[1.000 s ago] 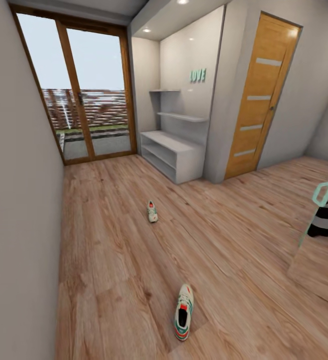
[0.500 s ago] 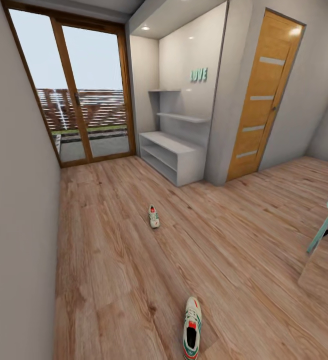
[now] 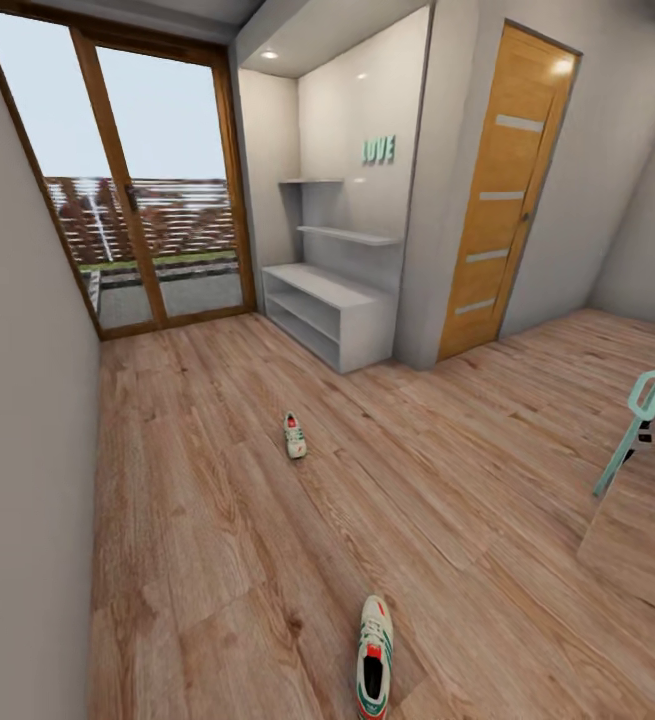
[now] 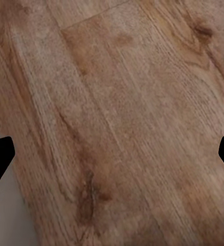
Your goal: Pick up the two gym shoes and the two sandals from the corridor floor and place them onto the hallstand (shoe rack) in the corridor, making sure they are on the rack and not on the floor. Arrange them so the two gym shoes are next to each other and the two sandals are next to each other.
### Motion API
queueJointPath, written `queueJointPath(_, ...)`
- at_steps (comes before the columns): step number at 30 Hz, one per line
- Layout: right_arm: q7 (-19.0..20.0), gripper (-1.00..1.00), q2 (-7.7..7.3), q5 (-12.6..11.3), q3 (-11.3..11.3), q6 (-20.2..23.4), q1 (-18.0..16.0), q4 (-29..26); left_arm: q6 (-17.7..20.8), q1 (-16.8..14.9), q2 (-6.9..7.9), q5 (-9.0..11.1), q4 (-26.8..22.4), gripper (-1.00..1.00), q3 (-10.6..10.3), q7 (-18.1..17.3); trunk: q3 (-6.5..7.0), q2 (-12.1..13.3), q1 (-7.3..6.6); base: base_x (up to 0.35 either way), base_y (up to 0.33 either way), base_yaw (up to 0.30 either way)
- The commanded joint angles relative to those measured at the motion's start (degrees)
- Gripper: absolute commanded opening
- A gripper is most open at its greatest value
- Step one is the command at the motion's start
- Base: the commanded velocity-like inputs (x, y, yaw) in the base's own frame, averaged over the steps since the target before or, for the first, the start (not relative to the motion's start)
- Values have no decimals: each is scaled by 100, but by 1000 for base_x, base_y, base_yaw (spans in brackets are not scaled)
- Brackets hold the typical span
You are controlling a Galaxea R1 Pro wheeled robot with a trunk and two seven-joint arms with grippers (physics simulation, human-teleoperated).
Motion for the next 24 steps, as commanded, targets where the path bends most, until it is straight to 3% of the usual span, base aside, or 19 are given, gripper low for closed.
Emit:
queueJointPath(1,-19,100,0,6,6,-15,-3,4,-16,-3,0,42,4,100,-3,-9,-5,-2,0,28,21,-30)
queueJointPath(11,-19,100,0,6,6,-15,-3,4,-15,-3,-2,42,4,100,-3,-4,-5,-2,0,147,134,-7)
queueJointPath(24,-19,100,0,6,6,-15,-3,4,-15,-3,-2,41,4,100,-3,-5,-5,-2,0,15,14,0)
